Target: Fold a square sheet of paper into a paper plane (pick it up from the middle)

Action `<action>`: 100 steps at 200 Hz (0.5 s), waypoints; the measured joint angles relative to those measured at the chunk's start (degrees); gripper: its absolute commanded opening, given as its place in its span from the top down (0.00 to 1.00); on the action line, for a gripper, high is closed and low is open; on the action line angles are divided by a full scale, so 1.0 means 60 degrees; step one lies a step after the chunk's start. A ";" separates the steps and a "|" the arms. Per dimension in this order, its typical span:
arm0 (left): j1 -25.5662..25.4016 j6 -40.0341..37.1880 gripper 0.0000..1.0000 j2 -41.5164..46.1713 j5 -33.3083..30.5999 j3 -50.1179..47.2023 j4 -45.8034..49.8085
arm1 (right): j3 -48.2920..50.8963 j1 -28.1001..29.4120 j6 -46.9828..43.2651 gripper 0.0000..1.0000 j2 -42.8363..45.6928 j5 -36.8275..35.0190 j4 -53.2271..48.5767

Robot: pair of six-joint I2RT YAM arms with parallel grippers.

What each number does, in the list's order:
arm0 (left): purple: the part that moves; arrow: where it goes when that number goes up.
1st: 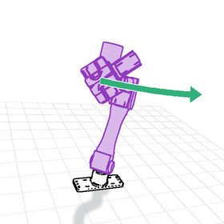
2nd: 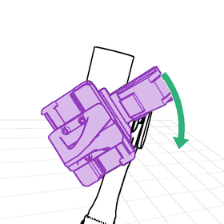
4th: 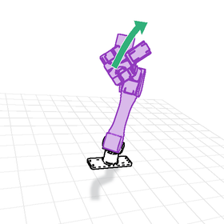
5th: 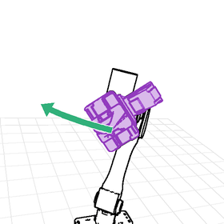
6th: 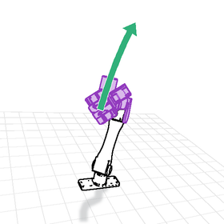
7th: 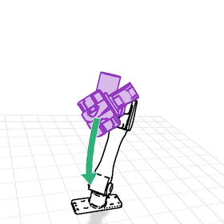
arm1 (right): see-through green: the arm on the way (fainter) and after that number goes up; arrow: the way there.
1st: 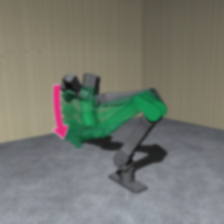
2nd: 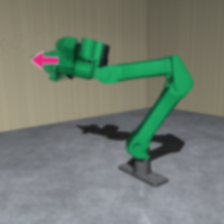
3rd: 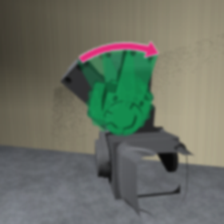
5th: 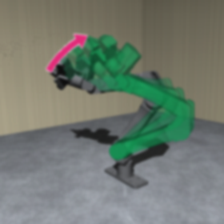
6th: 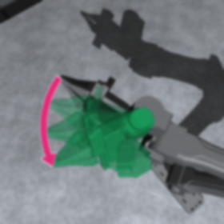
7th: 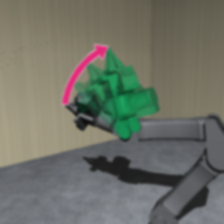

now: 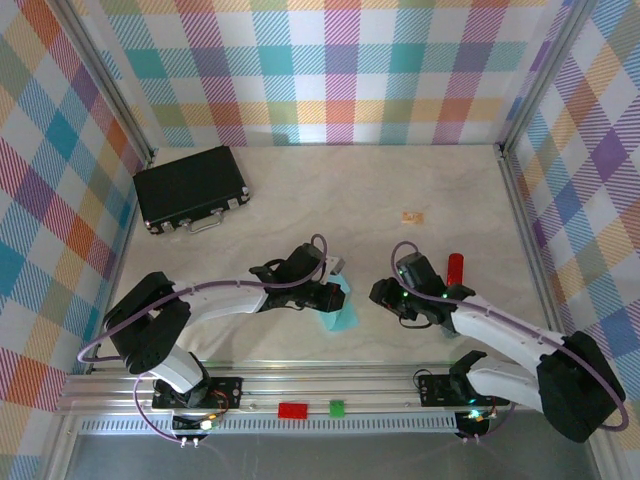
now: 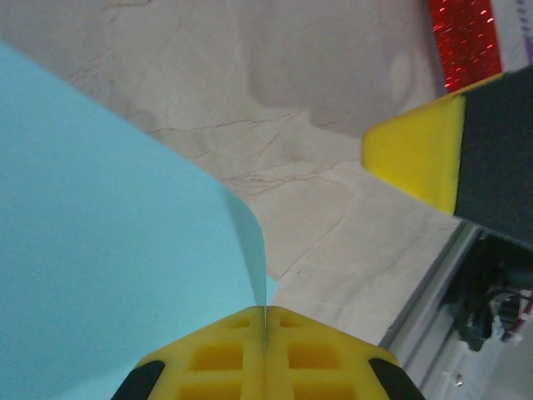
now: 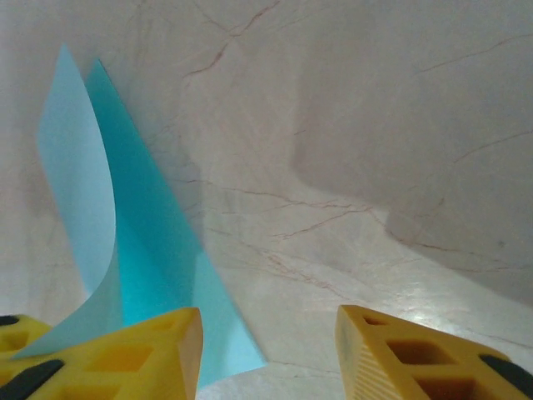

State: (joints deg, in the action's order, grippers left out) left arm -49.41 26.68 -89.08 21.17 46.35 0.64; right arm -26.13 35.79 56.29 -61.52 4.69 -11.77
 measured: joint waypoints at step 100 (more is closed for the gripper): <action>0.0098 0.0962 0.95 0.0430 -0.0157 -0.0903 -0.0466 | 0.0153 0.0310 0.0401 0.95 -0.1985 0.2146 0.2178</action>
State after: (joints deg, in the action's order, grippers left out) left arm -48.82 32.45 -86.50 20.23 40.93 -2.15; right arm -25.21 37.65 58.70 -73.43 17.56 1.30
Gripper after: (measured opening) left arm 0.050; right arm 0.061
